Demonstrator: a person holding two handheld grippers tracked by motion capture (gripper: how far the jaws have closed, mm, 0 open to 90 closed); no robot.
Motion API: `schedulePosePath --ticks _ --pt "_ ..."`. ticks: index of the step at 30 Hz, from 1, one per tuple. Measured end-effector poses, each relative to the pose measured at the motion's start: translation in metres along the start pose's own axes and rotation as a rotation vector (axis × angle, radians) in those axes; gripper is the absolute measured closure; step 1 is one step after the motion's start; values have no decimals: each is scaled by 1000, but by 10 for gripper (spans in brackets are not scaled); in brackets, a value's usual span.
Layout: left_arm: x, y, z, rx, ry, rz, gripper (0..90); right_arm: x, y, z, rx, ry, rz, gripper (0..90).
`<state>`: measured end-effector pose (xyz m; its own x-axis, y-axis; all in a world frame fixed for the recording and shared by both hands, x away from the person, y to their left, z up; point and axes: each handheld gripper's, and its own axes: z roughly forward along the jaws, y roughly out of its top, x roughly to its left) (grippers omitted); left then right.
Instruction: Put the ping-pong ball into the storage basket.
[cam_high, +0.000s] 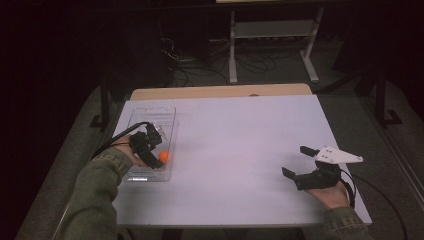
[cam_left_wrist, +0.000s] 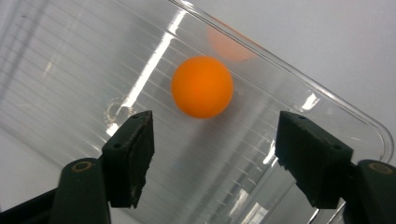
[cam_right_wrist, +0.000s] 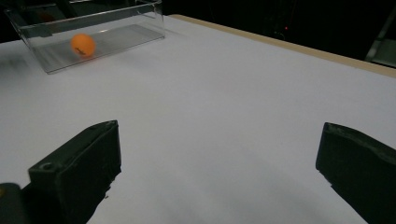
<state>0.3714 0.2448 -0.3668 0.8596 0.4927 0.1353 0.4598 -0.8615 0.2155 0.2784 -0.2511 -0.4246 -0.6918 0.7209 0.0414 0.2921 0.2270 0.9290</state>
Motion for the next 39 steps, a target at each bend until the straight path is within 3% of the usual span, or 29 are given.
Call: schedulePosePath --ticks 7,9,16,30,39 --pt "1 -2 -3 -15 23 -31 87 0 0 0 1 0 1 0" --pt "1 -3 -5 -35 3 -36 4 0 0 0 -1 0 1 0" --pt "0 -8 -12 -107 8 -60 0 1 0 0 3 3 -3 0" --pt "-4 -25 -20 -255 -34 -98 0 1 0 0 2 2 -3 0" --pt "-11 -28 -28 -325 -24 -91 0 1 0 0 5 3 -3 0"
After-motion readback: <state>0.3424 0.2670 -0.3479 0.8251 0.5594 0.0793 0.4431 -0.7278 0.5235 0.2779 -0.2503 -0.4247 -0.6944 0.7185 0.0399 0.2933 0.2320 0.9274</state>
